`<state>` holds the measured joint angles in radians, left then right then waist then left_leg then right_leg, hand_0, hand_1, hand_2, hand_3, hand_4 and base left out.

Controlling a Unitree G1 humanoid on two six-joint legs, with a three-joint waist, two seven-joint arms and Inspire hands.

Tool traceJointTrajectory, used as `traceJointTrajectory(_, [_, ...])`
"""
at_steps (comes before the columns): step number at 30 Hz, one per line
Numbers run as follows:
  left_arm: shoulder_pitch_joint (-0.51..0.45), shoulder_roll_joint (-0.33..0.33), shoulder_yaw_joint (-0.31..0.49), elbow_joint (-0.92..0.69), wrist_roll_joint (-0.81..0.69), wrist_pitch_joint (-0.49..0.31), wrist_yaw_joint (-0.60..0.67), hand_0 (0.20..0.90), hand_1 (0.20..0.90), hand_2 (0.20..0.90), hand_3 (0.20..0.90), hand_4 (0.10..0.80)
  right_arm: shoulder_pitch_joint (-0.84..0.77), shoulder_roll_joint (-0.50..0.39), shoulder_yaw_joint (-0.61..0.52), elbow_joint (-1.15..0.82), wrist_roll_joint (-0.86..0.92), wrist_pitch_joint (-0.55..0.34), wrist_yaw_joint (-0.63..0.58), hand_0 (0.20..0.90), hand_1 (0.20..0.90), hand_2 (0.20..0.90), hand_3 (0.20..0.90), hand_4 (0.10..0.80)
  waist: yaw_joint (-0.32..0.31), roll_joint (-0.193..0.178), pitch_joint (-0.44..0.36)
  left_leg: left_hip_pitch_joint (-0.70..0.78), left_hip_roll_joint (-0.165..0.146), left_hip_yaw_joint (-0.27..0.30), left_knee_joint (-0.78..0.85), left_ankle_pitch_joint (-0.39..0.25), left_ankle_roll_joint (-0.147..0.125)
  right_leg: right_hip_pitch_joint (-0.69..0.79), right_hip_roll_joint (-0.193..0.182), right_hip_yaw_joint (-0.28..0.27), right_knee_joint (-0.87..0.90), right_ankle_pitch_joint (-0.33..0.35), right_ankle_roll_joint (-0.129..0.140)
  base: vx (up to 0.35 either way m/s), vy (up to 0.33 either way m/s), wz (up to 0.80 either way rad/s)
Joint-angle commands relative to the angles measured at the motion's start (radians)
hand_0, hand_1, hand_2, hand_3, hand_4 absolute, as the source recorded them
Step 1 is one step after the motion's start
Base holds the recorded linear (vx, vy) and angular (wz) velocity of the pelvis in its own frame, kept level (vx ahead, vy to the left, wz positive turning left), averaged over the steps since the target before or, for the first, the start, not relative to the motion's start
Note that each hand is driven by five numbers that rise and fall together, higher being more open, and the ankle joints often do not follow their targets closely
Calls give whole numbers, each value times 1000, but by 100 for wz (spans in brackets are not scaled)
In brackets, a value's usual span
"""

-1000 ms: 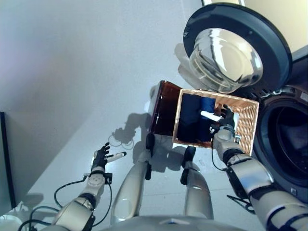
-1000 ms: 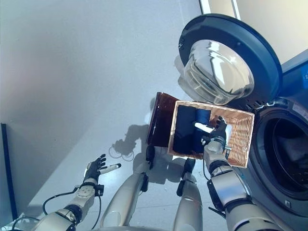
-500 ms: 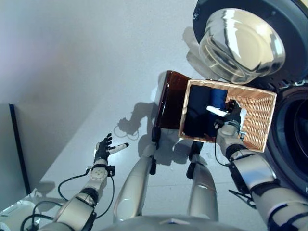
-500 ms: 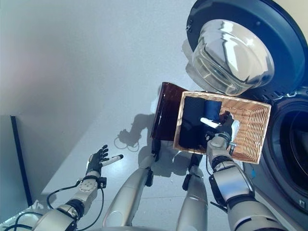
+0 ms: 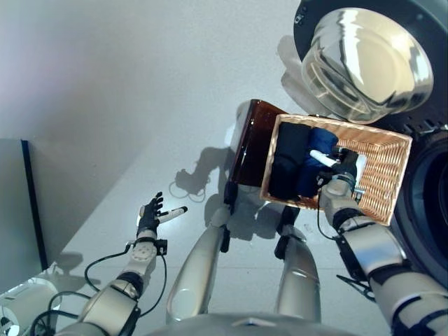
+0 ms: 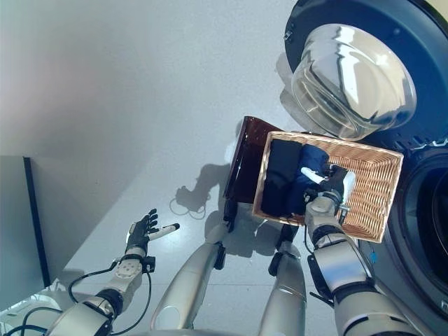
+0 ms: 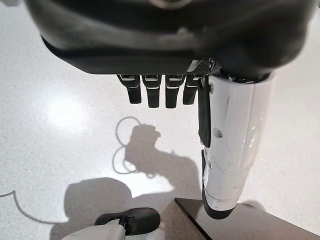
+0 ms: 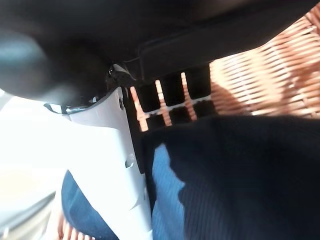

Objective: Pick up the clothes and place them into the washing machine

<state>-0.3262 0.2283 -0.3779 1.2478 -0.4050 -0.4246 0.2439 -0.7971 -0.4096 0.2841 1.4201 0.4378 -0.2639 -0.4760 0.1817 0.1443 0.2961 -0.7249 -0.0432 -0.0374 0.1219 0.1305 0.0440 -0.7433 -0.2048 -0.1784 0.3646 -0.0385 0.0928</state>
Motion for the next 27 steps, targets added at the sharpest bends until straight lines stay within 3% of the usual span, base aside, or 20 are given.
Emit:
traceJointTrajectory(1, [-10, 31, 17, 40, -8, -36, 52, 900, 900, 900, 900, 800, -42, -39, 14, -19, -18, -47, -10, 200, 200, 200, 200, 300, 12, -14, -23, -65, -33, 19, 75, -75, -70, 93, -13, 46, -171, 90, -1, 0, 7, 4])
traceJointTrajectory(11, [10, 31, 18, 45, 1, -37, 43, 900, 900, 900, 900, 800, 37, -43, -38, -49, 9, -55, 1, 200, 200, 200, 200, 300, -10, -17, -30, -31, -26, 41, 82, -85, -65, 106, -8, 76, -171, 95, -1, -9, 10, -2])
traceJointTrajectory(22, [55, 14, 16, 31, -19, -43, 10, 900, 900, 900, 900, 800, 181, -47, -174, -131, 98, -101, 18, 200, 200, 200, 200, 300, -76, -23, -60, 72, -2, 83, 36, -89, -59, 162, 9, 130, -222, 119, 2, -23, 7, -24])
traceJointTrajectory(27, [82, 3, 13, -1, -32, -64, 12, 900, 900, 900, 900, 800, 263, 4, -269, -285, 172, -187, -8, 200, 200, 200, 200, 300, -115, -30, -67, 97, 15, 107, 32, -91, -57, 165, 27, 159, -227, 120, 0, -20, -11, -28])
